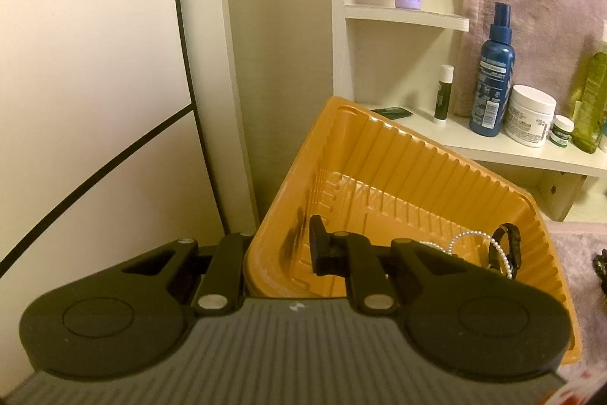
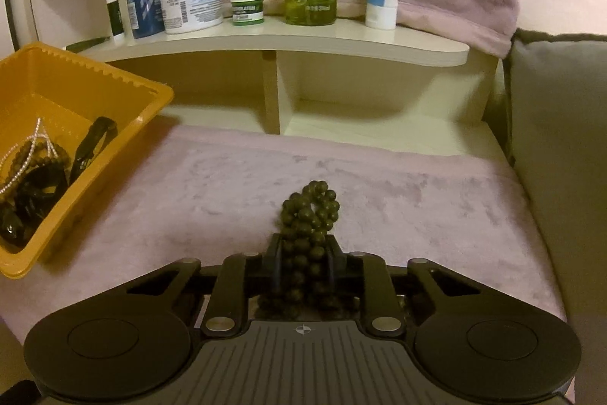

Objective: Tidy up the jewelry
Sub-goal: 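Lift the dark bead necklace and gather it in the right tool, then carry the dark bead necklace into the orange tray and open the right tool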

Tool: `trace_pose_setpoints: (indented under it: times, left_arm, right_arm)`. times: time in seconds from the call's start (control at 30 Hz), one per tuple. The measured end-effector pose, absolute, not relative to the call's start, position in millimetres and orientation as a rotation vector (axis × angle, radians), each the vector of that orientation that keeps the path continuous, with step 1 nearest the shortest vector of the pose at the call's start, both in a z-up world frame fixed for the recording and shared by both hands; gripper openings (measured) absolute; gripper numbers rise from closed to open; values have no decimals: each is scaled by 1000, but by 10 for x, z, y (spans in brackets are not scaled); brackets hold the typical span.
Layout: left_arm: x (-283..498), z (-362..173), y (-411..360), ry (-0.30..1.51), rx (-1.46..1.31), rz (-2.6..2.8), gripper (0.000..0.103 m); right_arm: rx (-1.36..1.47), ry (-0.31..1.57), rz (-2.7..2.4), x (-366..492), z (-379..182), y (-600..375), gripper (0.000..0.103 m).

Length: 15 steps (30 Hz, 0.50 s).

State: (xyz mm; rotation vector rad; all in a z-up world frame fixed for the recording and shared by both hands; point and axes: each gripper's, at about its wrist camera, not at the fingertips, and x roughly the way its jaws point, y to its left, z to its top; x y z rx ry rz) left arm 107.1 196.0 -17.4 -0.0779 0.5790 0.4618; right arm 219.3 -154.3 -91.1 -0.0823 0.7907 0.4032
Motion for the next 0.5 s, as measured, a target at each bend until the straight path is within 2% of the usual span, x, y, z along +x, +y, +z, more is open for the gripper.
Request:
trace_pose_setpoints:
  times: [0.5]
  left_arm:
    - [1076, -187, 1973, 578, -87, 460, 14]
  right_arm:
    - [21, 749, 460, 2211, -388, -1621, 13]
